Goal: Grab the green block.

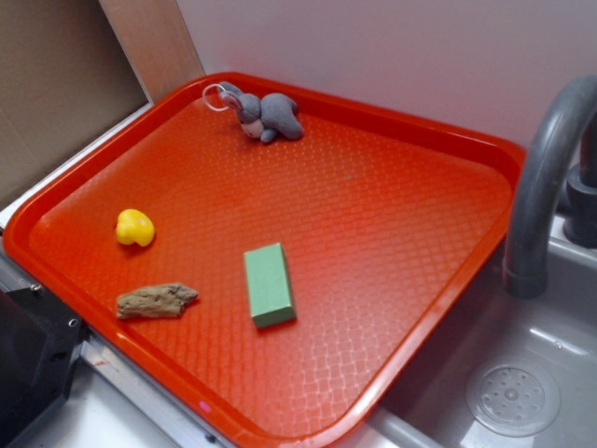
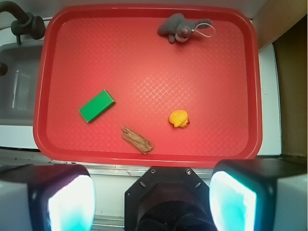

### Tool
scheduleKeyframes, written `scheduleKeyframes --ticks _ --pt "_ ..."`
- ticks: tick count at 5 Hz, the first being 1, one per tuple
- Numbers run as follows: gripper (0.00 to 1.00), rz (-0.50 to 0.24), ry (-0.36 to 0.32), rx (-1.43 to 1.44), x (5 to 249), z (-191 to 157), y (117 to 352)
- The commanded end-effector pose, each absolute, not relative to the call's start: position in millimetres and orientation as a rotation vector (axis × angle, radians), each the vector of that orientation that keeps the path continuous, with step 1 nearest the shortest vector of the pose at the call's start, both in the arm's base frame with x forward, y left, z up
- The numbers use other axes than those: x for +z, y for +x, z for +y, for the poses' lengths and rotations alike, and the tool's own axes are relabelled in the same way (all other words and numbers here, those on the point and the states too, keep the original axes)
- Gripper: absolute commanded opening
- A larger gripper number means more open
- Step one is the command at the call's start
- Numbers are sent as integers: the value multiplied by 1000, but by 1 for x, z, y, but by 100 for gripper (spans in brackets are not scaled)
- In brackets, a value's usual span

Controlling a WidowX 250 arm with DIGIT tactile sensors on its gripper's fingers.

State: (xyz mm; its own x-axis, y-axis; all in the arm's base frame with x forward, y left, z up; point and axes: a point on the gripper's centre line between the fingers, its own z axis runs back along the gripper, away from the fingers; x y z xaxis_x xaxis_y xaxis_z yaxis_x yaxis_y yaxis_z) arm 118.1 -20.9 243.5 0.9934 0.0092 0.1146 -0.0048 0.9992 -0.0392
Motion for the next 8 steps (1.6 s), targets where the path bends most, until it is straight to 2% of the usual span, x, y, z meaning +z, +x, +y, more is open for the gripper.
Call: scheduleKeyframes --ticks 1,2,3,5,7,8 --pt "100 -115 -39 7 243 -21 118" --pt "100 -145 -27 183 229 -42 127" --pt "100 -153 -92 357 217 -62 143" --pt "100 -153 -125 611 167 -106 188" --pt "100 -81 -58 719 107 -127 194" --pt "100 -56 11 704 73 -132 192"
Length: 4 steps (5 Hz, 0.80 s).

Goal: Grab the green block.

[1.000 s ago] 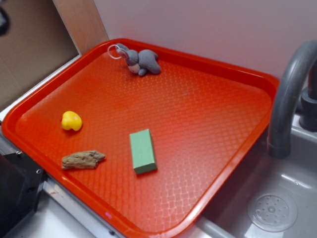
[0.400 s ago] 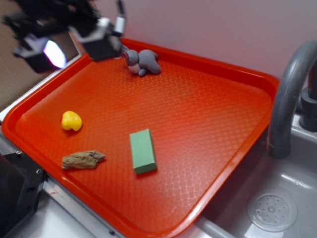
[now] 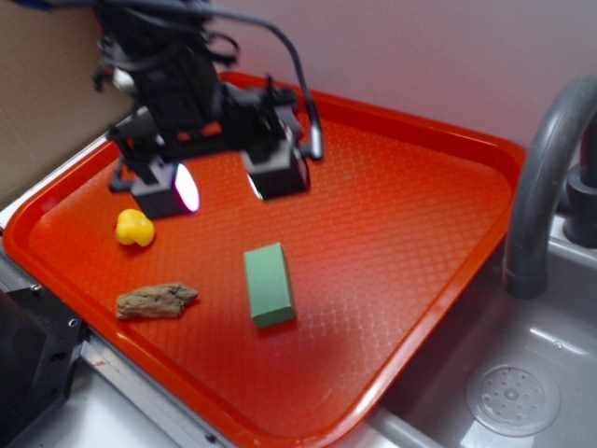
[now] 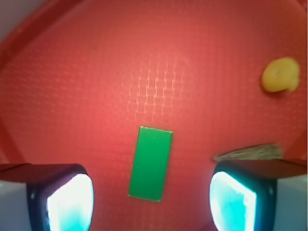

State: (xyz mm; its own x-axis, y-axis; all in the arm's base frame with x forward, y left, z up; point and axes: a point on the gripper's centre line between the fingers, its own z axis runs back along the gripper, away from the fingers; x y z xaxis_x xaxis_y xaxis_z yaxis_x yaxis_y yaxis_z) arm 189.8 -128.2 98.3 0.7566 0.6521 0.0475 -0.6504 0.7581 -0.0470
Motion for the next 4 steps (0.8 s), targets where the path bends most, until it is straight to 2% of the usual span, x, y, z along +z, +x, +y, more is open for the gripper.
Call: scheduleKeyframes --ticks 1,2,3,4 --pt "100 -21 44 695 49 -131 192" --pt "100 46 46 714 27 -126 193" --pt "100 54 25 686 18 -125 195" --pt "94 30 2 630 12 -128 194"
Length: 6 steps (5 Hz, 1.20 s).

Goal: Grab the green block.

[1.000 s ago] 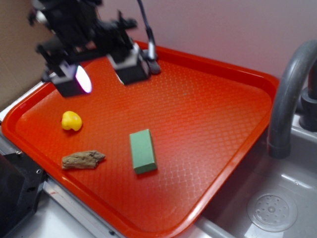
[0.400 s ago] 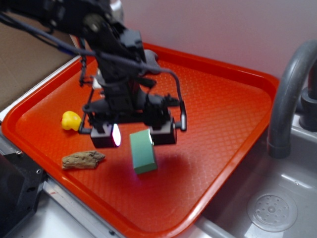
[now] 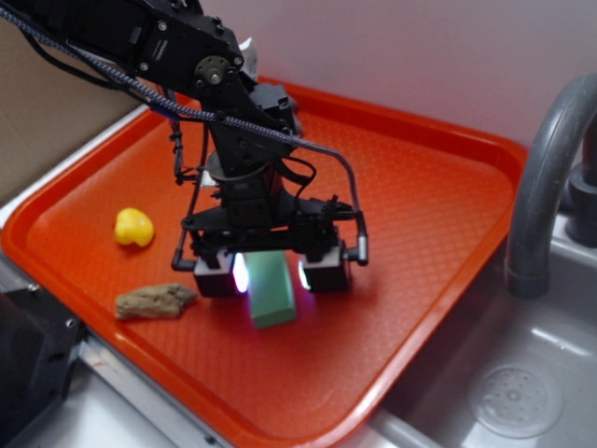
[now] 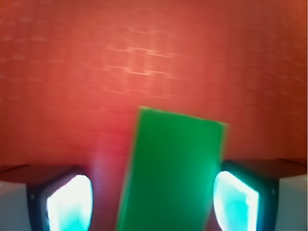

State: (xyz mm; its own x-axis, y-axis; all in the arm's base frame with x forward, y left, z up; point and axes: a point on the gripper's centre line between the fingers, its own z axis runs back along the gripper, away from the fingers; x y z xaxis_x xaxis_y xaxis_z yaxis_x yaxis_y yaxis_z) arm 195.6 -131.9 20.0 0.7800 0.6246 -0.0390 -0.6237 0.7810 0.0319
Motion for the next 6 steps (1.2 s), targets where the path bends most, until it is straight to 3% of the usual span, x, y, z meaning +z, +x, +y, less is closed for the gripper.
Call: scheduleKeyframes --ticks 1,2,3,4,6 --pt "0 21 -15 618 14 -127 194" --pt "0 20 -12 610 15 -125 194" --pt "0 50 -57 456 43 -116 203" --pt "0 57 -174 222 91 -100 217" --pt "0 -90 -218 32 193 -83 208"
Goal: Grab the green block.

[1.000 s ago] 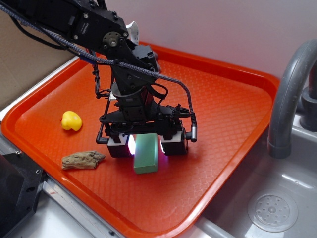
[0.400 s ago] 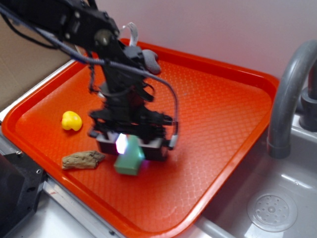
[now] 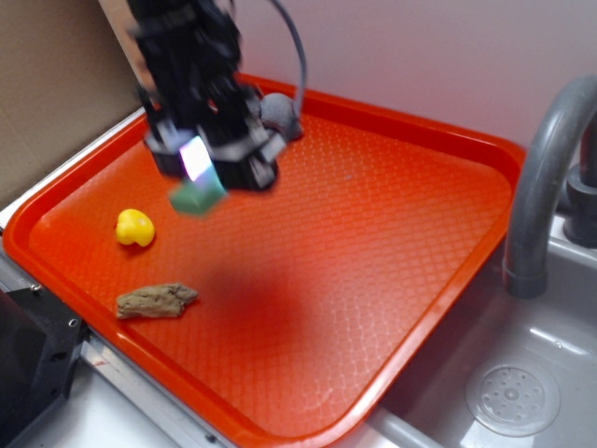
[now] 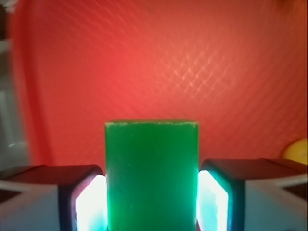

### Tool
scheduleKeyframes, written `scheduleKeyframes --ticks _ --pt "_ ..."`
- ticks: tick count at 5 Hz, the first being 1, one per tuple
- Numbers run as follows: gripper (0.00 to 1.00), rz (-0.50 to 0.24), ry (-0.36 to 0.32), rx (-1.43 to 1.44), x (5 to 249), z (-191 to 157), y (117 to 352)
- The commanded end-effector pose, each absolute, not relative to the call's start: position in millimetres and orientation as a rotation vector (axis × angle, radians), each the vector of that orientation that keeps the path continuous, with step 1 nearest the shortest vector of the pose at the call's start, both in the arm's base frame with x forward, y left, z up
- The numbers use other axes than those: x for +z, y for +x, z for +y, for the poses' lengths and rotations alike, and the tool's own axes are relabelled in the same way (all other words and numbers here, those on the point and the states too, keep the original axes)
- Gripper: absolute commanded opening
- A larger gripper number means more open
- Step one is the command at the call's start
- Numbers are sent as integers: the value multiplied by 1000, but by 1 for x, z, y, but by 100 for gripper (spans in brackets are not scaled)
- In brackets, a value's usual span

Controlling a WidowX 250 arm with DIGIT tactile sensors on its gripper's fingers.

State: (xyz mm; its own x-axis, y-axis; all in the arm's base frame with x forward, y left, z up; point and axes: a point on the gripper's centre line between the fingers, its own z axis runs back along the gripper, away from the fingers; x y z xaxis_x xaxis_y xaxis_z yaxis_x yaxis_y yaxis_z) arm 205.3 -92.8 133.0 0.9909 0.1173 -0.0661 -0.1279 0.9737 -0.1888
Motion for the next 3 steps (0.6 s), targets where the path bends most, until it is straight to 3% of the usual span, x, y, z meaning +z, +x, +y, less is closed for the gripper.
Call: scheduleKeyframes --ticks 1,2,3 --pt "0 -204 -196 59 236 -77 198" --pt "0 -185 -271 46 256 -70 195" --pt "0 -152 -214 100 245 -71 200"
